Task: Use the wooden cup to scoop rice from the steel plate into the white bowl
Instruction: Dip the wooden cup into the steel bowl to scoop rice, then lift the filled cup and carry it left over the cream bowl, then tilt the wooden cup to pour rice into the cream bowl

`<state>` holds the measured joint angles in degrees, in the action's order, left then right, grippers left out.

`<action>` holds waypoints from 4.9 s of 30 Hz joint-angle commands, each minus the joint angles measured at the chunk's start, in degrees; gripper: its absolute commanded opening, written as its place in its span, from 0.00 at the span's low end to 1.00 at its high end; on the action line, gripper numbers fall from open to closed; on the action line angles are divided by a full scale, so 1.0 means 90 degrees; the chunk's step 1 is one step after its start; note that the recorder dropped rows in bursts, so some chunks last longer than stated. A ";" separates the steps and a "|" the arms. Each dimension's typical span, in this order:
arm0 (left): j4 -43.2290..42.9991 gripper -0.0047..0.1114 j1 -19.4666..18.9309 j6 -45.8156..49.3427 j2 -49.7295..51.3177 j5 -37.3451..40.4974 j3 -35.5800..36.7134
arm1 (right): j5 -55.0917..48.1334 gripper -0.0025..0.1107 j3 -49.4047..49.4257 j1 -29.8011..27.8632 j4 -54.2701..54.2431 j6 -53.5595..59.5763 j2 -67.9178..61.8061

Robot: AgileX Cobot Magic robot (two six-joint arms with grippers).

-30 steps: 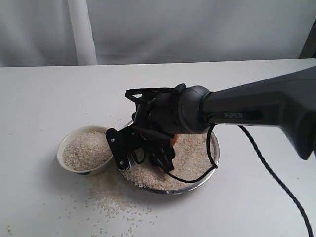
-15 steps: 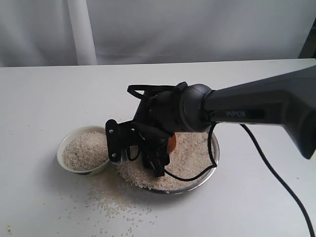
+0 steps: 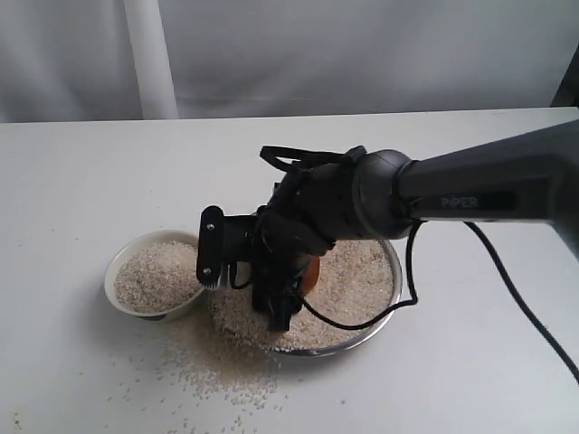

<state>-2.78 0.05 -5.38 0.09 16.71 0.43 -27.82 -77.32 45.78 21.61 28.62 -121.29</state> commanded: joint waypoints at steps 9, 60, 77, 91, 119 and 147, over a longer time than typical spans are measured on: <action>0.0029 0.04 0.0023 -0.0016 -0.0010 -0.0046 -0.0048 | 0.2996 0.02 0.1251 -0.0363 -0.1547 -0.0088 0.0298; 0.0029 0.04 0.0023 -0.0016 -0.0010 -0.0046 -0.0048 | 0.8912 0.02 0.3280 -0.0654 -0.1490 -0.1494 0.0786; 0.0029 0.04 0.0023 -0.0016 -0.0010 -0.0046 -0.0048 | 0.4330 0.02 0.0640 -0.0268 -0.1111 0.0215 0.0786; 0.0029 0.04 0.0023 -0.0016 -0.0010 -0.0046 -0.0048 | 0.2795 0.02 -0.0242 0.0158 -0.0303 0.1401 0.0762; 0.0029 0.04 0.0023 -0.0016 -0.0010 -0.0046 -0.0048 | 0.1371 0.02 -0.1203 0.0488 0.0604 0.2626 -0.0016; 0.0029 0.04 0.0023 -0.0016 -0.0010 -0.0046 -0.0048 | -0.0268 0.02 -0.2163 0.1009 0.2992 0.2580 -0.0562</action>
<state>-2.78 0.05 -5.38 0.09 16.71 0.43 -28.93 -96.27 54.79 46.04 52.01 -126.58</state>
